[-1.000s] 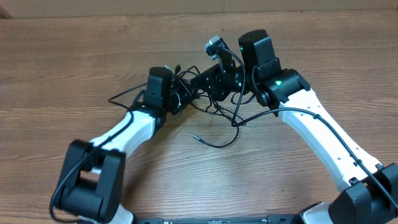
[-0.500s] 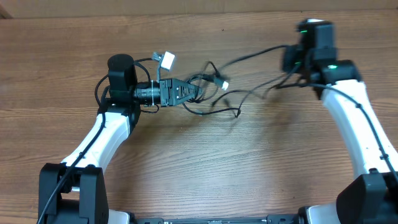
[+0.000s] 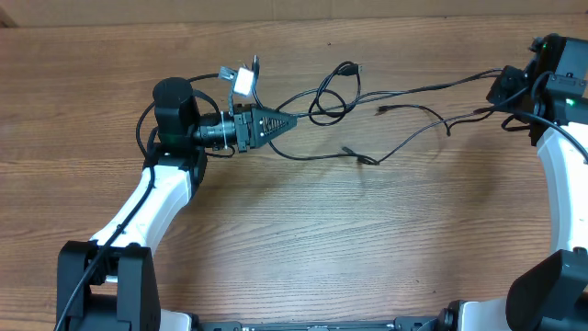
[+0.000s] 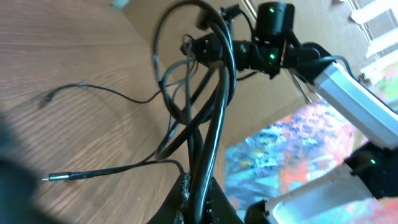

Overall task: Untangle cables
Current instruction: 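Carry the grasped cables far right with the right gripper and release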

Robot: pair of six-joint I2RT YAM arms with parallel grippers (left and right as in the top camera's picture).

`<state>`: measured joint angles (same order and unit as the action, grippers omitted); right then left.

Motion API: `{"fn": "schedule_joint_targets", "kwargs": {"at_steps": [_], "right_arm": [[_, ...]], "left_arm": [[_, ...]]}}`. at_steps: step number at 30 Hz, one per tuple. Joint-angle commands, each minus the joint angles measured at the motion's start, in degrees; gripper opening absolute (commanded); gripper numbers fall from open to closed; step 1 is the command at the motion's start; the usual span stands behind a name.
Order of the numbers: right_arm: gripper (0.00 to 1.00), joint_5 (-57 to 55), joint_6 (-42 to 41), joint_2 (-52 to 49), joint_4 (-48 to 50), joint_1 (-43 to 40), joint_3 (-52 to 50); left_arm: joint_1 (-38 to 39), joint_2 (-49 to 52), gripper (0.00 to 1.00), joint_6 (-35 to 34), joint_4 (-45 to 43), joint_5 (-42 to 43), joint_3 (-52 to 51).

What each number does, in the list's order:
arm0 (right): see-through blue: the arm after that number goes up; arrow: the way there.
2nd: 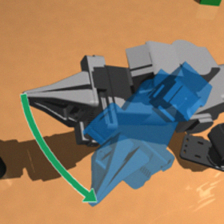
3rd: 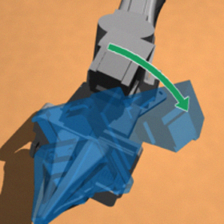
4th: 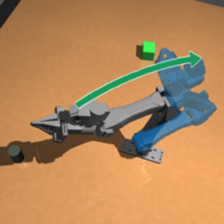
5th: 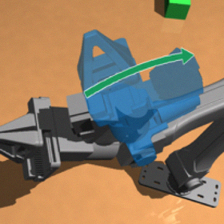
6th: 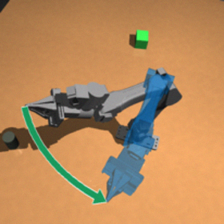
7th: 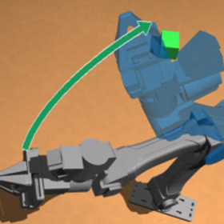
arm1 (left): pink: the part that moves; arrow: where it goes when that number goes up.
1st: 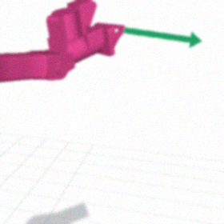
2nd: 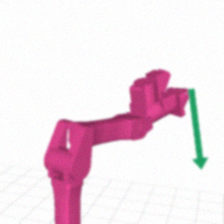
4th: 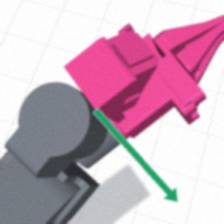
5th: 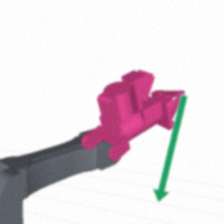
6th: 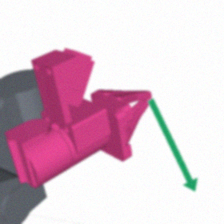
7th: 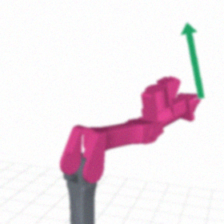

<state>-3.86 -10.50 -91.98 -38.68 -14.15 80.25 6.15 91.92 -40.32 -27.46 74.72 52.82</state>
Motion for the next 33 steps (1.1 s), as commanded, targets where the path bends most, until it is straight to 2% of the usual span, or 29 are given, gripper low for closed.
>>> {"fn": "schedule_joint_targets", "kwargs": {"at_steps": [1, 4, 8, 9, 13, 16, 18, 20, 21, 22, 23, 25, 28, 30, 31, 32, 33], "right_arm": [[0.05, -18.2, -3.4, 1.4, 4.1, -5.7, 0.5], [0.12, -16.4, -4.5, 1.4, 5.7, -7.7, 0.5], [0.2, -10.5, -4.5, 1.4, 4.7, -8.1, 0.5], [0.23, -8.7, -4.5, 1.4, 4.6, -8.1, 0.5], [0.45, 0.9, -4.5, 1.4, 4.6, -7.5, 0.5], [0.42, 10.3, -4.5, 1.4, 4.3, -6.8, 0.5], [0.36, 17.4, -4.0, 1.4, 3.9, -6.2, 0.5], [0.34, 27.5, 1.0, 1.4, 3.9, -4.7, 0.5], [0.37, 29.2, 2.6, 1.4, 4.1, -4.0, 0.5], [0.45, 29.0, 3.4, 1.4, 4.3, -2.9, 0.5], [0.47, 28.0, 3.1, 1.4, 4.1, -2.2, 0.4], [0.52, 24.9, -2.3, 0.5, 1.3, -0.4, 0.3], [0.59, 24.9, -10.5, -2.4, -3.1, 2.4, -0.5], [0.59, 24.9, -16.5, -4.6, -5.2, 4.3, -0.9], [0.6, 24.9, -21.1, -6.8, -5.9, 5.9, -0.9], [0.65, 24.4, -25.0, -8.8, -5.7, 7.1, -0.9], [0.65, 23.6, -27.6, -9.9, -5.6, 7.7, -0.9]], "left_arm": [[-6.9, -1.0, 0.04, -0.9, -0.2, -5.2, 0.7], [-11.3, -1.0, 0.05, -5.1, -0.2, -11.4, 0.7], [-14.9, -1.0, 0.17, -10.8, -0.2, -16.8, 0.7], [-15.2, -1.0, 0.18, -11.9, -0.2, -16.9, 0.7], [-14.4, -1.0, 0.19, -12.6, -0.1, -15.9, 0.7], [-12.8, -1.0, 0.16, -12.4, -0.1, -15.8, 0.7], [-11.5, -1.0, 0.16, -12.3, 0.2, -16.6, 0.7], [-9.7, -1.0, 0.2, -11.1, 0.2, -17.4, 0.7], [-8.9, -1.0, 0.25, -10.8, 0.3, -17.8, 0.7], [-7.7, -1.0, 0.31, -10.3, 0.3, -18.5, 0.7], [-6.9, -1.0, 0.34, -9.6, 0.5, -19.1, 0.7], [-4.5, -1.0, 0.48, -7.9, 2.8, -21.5, 0.7], [-0.9, -0.9, 0.51, -4.7, 7.7, -26.5, 0.7], [1.7, -0.9, 0.55, -2.0, 10.0, -30.7, 0.7], [4.3, -0.9, 0.64, 1.4, 11.3, -33.7, 0.7], [6.0, -0.9, 0.7, 3.6, 11.6, -35.8, 0.7], [6.6, -0.9, 0.72, 4.4, 11.7, -36.9, 0.7]]}}
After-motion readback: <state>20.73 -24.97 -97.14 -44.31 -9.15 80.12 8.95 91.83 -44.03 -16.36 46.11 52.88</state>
